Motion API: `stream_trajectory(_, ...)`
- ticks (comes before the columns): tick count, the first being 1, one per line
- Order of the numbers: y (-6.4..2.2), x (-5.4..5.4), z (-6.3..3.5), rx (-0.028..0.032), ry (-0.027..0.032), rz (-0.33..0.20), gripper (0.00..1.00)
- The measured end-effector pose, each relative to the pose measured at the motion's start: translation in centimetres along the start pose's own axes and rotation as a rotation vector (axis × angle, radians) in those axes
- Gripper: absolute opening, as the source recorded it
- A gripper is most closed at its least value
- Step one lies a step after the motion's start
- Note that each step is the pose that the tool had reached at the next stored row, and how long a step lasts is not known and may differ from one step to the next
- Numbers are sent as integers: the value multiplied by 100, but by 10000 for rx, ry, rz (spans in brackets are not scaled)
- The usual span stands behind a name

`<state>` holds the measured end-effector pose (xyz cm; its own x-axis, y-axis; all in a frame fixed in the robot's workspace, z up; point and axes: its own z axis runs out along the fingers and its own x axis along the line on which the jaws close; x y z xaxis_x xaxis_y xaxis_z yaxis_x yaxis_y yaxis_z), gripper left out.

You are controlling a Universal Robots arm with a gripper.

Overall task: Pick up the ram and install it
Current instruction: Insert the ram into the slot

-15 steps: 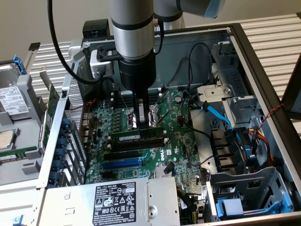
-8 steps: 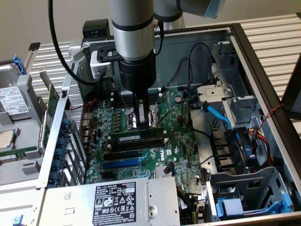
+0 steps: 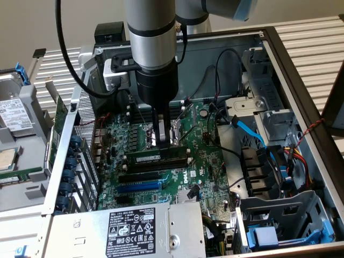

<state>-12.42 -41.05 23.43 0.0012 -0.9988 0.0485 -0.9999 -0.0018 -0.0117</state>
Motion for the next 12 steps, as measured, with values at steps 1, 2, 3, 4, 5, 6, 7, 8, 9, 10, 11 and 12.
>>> stream_trajectory(1, 1, 0, 2, -1, 2, 0, 13)
stream_trajectory(2, 3, 0, 3, -2, 3, -1, 13)
stream_trajectory(3, 4, 0, 4, -3, 4, -3, 13)
stream_trajectory(4, 6, 0, 6, -2, 3, -3, 13)
stream_trajectory(5, 7, 0, 7, -2, 3, -4, 13)
stream_trajectory(6, 7, 0, 8, -2, 3, -6, 13)
stream_trajectory(7, 7, 0, 10, -2, 3, -7, 13)
stream_trajectory(8, 7, -1, 12, -1, 2, -8, 13)
stream_trajectory(9, 7, -1, 14, -1, 2, -10, 13)
stream_trajectory(10, 7, 0, 15, -2, 4, -12, 13)
stream_trajectory(11, 7, 0, 15, -2, 4, -15, 13)
stream_trajectory(12, 7, 0, 16, -2, 4, -20, 13)
